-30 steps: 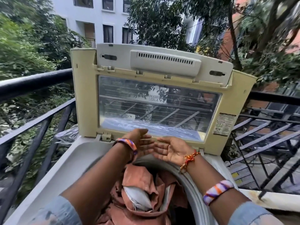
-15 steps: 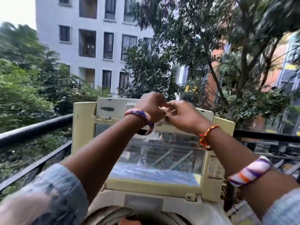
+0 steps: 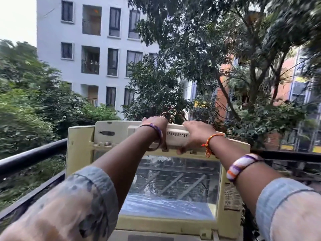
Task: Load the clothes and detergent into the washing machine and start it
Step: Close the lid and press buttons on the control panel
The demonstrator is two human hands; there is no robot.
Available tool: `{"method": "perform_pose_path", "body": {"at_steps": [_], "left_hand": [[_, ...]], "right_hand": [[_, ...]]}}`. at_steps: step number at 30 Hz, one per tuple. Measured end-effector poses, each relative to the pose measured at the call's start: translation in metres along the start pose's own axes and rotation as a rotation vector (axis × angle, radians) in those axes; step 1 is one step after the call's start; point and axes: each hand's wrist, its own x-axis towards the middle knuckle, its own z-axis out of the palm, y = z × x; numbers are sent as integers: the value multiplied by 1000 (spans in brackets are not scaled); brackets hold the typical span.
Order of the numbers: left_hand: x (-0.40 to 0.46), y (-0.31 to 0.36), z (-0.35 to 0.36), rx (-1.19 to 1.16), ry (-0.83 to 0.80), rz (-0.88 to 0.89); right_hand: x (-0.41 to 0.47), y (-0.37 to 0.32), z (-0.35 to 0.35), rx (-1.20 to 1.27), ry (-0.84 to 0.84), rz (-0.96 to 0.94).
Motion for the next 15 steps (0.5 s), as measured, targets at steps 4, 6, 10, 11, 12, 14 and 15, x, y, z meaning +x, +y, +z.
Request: {"method": "perform_pose_path", "body": {"at_steps": [4,6,10,11,12,14,15], "left_hand": [[2,-2,5,-23,54,-14],[0,-3,6,-22,82,-22],[-14,-1,7,-7,166,-21],[-19,0,6,-4,190,-16],[-24,1,5,-3,211,-13],[-38,4,6,-8,255,2],[-45,5,7,-10,277,14]], "right_hand": [[1,3,-1,21,5,33],[-2,1,-4,18,10,47],[-15,-5,-8,-11,38,61],[-20,-5,-10,-22,49,63],[-25,-6,-11,-31,58,66],[-38,-9,-13,-49,74,75],[-44,-11,-12,-58,84,78]]}}
